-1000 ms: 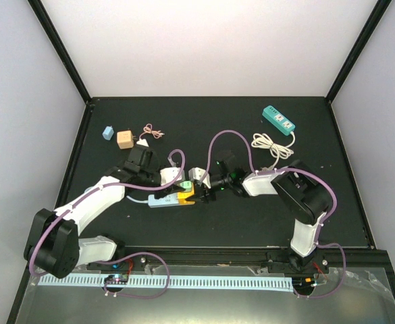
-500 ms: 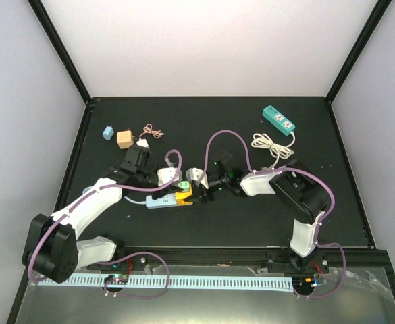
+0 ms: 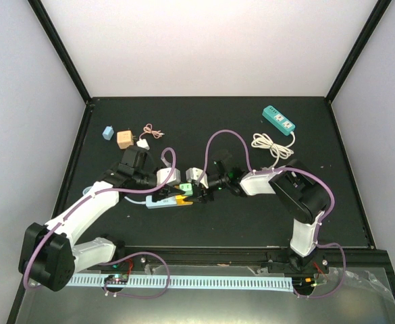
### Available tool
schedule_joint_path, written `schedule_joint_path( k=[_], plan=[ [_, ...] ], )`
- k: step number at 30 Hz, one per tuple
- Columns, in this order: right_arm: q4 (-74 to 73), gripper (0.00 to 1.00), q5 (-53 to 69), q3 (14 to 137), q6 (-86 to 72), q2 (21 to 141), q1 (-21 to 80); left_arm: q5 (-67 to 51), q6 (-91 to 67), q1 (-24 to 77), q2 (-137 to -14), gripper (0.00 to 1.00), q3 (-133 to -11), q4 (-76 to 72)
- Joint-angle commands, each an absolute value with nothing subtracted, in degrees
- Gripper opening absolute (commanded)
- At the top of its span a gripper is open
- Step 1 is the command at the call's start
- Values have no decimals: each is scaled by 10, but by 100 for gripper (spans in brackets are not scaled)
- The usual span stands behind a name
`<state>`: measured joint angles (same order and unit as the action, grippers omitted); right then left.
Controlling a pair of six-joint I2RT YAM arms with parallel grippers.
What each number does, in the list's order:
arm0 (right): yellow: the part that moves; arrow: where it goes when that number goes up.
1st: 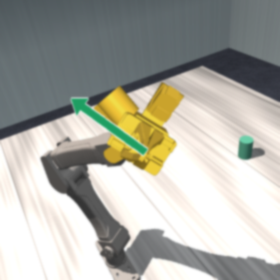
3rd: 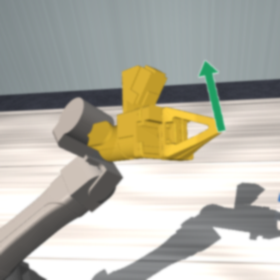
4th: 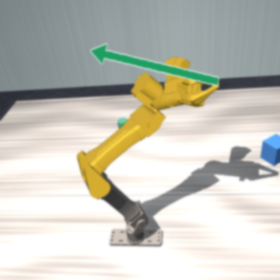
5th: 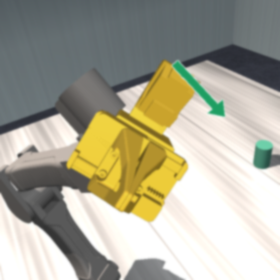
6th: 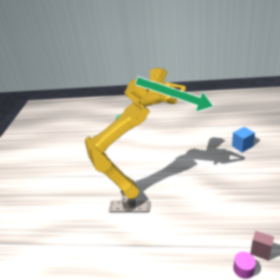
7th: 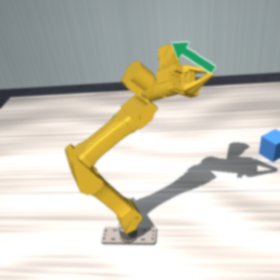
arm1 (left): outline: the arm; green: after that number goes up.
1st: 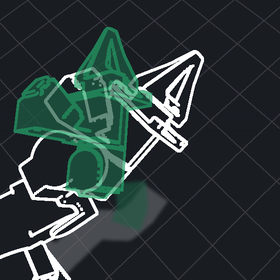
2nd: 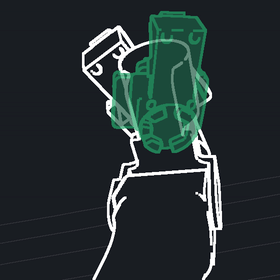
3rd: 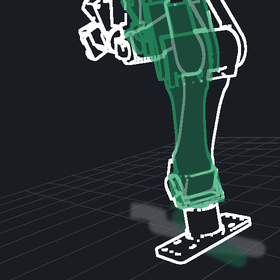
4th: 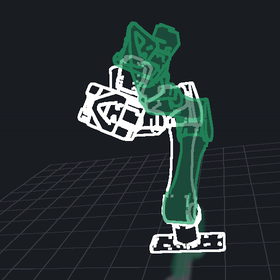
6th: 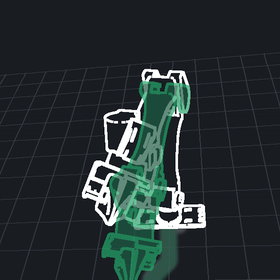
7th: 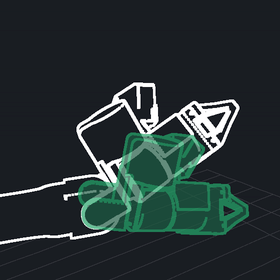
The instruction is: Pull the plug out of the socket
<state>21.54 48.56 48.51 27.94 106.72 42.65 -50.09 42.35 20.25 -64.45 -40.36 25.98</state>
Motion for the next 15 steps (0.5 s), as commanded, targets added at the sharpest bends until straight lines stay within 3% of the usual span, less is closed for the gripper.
schedule_joint_path(
  k=[1,8,15],
  plan=[
    [169,1,414,480,287,1103,435,-545,425,136,-638,10,-435,300],
    [171,1,418,480,287,1102,435,-527,428,-6,-688,13,-499,370],
    [176,2,419,476,288,1098,436,-465,403,-127,-840,10,-577,390]
  ],
)
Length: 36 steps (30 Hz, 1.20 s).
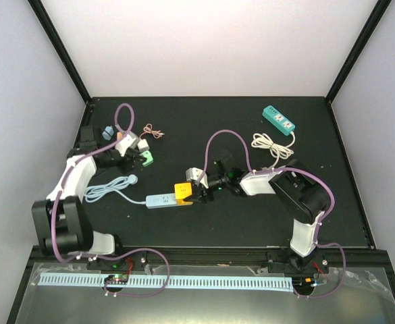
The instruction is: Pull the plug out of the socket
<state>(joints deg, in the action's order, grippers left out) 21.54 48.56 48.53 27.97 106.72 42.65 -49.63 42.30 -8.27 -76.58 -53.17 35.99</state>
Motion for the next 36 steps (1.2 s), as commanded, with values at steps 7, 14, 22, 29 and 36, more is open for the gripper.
schedule_joint_path(
  k=[7,14,22,29,36],
  plan=[
    [177,2,421,475,288,1096,436,-469,339,-185,-964,11,-633,376],
    [179,2,423,476,286,1098,436,-454,288,-198,-1038,13,-673,358],
    [182,2,420,472,287,1095,436,-426,274,-199,-1109,21,-732,401],
    [182,2,422,471,287,1093,435,-378,271,-199,-1128,50,-744,415],
    [184,2,423,471,287,1093,435,-371,293,-199,-1067,69,-724,415]
  ],
)
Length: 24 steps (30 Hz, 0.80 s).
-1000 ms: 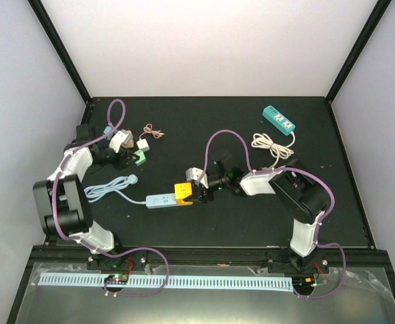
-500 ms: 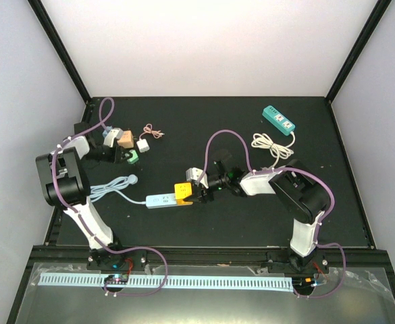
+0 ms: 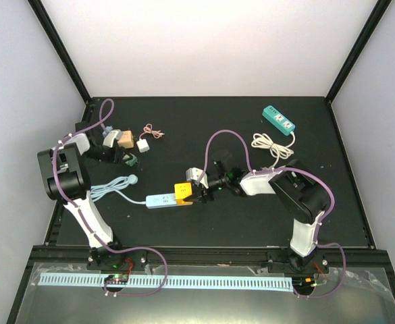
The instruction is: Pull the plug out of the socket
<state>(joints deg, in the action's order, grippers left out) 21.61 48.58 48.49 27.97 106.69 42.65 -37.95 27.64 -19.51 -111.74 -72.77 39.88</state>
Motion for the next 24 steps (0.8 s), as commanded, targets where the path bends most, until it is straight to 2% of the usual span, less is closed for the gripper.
schedule_joint_path(
  k=[1,12,19,24],
  plan=[
    [184,2,423,471,287,1093,435,-373,301,-198,-1053,71,-721,418],
    [186,2,425,470,286,1094,436,-402,445,-173,-888,73,-656,470],
    [185,2,426,469,286,1094,436,-382,595,-76,-801,69,-557,513],
    [188,2,426,467,285,1092,436,-343,600,-1,-771,61,-495,475]
  ],
)
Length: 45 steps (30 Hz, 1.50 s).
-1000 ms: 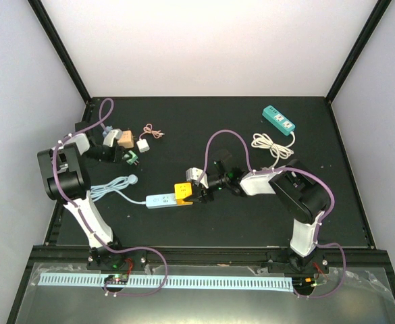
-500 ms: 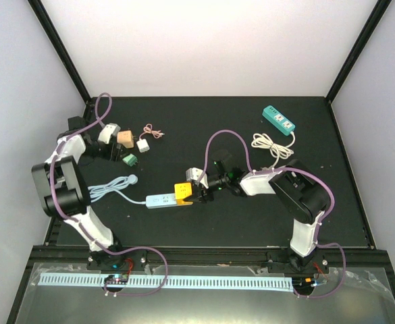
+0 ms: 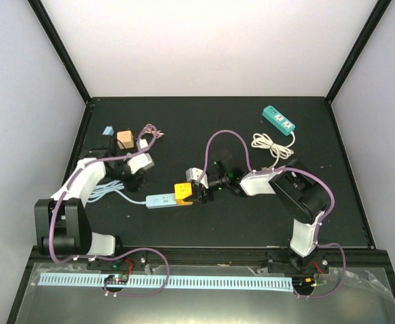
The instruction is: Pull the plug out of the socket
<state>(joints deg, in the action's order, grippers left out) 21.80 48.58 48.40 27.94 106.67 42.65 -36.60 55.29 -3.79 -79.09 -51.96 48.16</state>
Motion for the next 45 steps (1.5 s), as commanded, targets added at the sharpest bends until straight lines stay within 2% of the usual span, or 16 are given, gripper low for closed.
schedule_joint_path(
  k=[1,18,38,45],
  plan=[
    [188,2,426,467,286,1091,436,-343,593,9,-772,60,-490,469],
    [204,1,426,455,286,1081,435,-242,478,153,-868,52,-474,388],
    [243,1,496,448,192,1055,426,-148,488,192,-902,42,-436,355],
    [252,1,461,412,278,1019,430,-144,486,193,-912,40,-444,364]
  ],
)
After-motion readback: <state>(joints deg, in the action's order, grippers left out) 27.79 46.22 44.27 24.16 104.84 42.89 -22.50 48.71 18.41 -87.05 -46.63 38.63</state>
